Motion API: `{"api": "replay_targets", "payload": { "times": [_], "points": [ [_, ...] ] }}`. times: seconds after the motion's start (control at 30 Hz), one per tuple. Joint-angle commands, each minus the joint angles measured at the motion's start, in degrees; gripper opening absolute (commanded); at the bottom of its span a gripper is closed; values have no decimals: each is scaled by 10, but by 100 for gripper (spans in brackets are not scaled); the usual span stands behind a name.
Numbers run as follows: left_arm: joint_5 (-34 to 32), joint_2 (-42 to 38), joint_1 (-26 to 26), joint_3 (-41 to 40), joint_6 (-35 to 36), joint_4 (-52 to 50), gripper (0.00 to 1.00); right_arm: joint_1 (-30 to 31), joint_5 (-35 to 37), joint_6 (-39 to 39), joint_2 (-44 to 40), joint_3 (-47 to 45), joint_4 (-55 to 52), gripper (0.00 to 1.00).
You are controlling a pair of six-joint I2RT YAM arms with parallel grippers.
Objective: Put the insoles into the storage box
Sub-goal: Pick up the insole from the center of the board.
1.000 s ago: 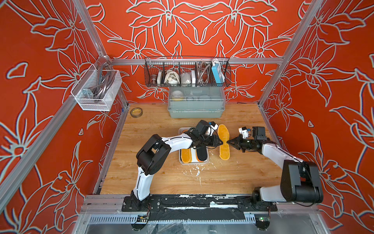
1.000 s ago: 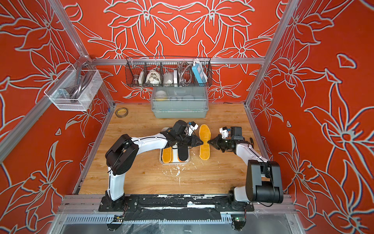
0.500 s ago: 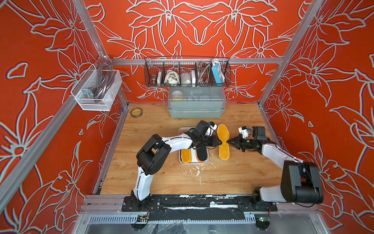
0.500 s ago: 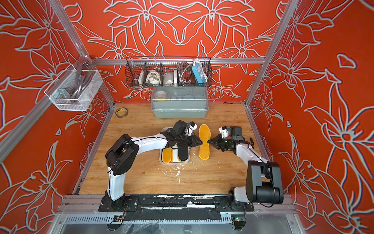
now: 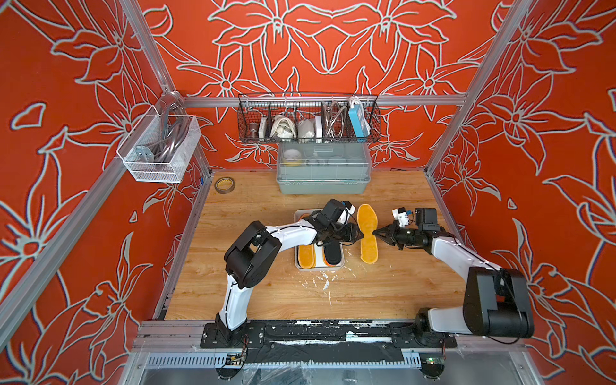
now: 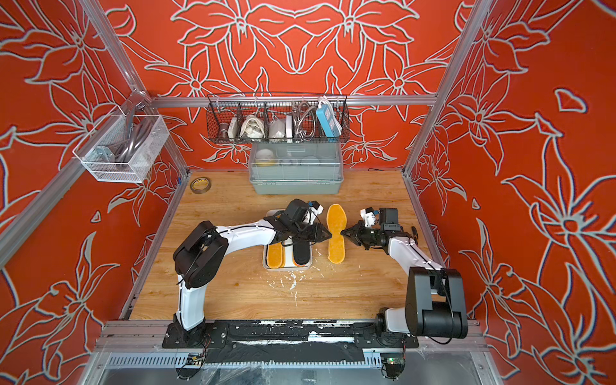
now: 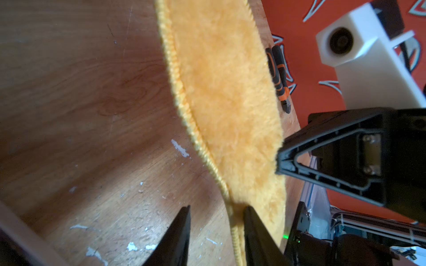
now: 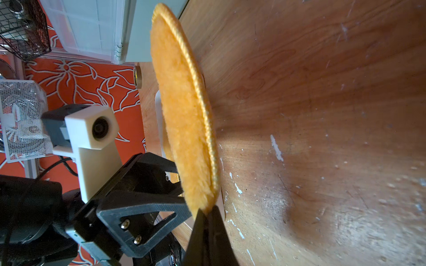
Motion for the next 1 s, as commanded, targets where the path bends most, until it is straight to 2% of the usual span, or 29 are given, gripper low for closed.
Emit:
{"api": "replay_targets", "payload": {
  "times": [0.0,0.1,0.2,0.5,0.6,0.67,0.8,0.9,0.97],
  "points": [
    [41,-22,-5,2,-17,52,45,7,-15,5,10,-7,15,0],
    [69,-24,-5,-8,-33,89,40,7,-15,9,17,-6,25,0],
    [72,-24,-5,-12,-41,98,19,7,-13,14,22,-6,33,0],
    [42,-50,-5,-22,-29,62,4,8,1,4,14,-4,24,0],
    [22,-72,-3,-31,-26,43,0,11,7,-10,0,-2,16,12],
    [15,-103,2,-54,-31,51,0,17,21,-34,-16,5,-8,26],
    [25,-180,32,-130,-48,91,0,41,64,-91,-60,4,-41,47],
    [74,-237,77,-195,-69,136,0,81,118,-136,-107,-15,-52,60],
    [137,-262,119,-236,-83,172,0,111,159,-146,-141,-40,-39,66]
  ]
}}
